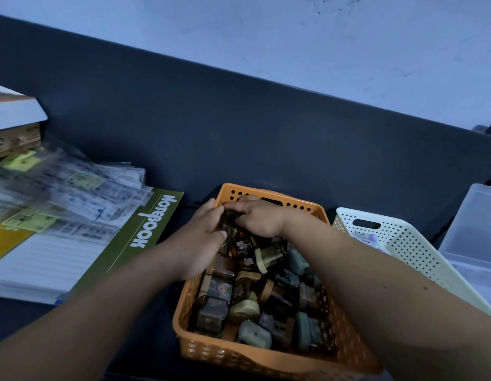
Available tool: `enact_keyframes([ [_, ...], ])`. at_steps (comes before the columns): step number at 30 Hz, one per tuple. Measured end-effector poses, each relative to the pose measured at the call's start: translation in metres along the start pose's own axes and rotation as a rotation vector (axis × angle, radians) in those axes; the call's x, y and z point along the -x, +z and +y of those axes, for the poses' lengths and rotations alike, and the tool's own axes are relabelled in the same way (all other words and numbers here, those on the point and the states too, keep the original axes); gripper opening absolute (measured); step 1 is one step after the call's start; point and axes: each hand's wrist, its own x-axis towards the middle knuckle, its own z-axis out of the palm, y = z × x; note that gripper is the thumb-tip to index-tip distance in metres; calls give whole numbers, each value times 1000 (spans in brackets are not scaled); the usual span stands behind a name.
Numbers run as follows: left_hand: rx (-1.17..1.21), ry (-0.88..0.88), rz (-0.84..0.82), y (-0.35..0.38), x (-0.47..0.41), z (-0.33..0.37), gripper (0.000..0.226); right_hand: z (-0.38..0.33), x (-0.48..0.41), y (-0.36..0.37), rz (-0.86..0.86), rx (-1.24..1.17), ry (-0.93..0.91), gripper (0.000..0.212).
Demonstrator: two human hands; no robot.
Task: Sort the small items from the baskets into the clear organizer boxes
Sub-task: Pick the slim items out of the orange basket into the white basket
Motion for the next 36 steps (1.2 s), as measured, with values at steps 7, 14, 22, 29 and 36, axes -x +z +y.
enact_keyframes([
  [7, 1, -1, 3, 0, 2, 1, 57, 11, 28, -8, -20, 38, -60, 34],
  [14, -24, -12, 19, -1, 3, 3, 58, 44, 93, -7, 15, -9, 6, 18],
  [22, -192, -37, 16, -4, 5, 11, 62, 57, 133, -12, 242, -262, -51, 13],
  [29, -406, -22, 57, 2, 11, 45, 66, 85, 169, -20, 379, -339, -22, 16],
  [36, -559, 34, -47, 51, 14, 88, 71, 128, 210, -20, 437, -422, 61, 12],
])
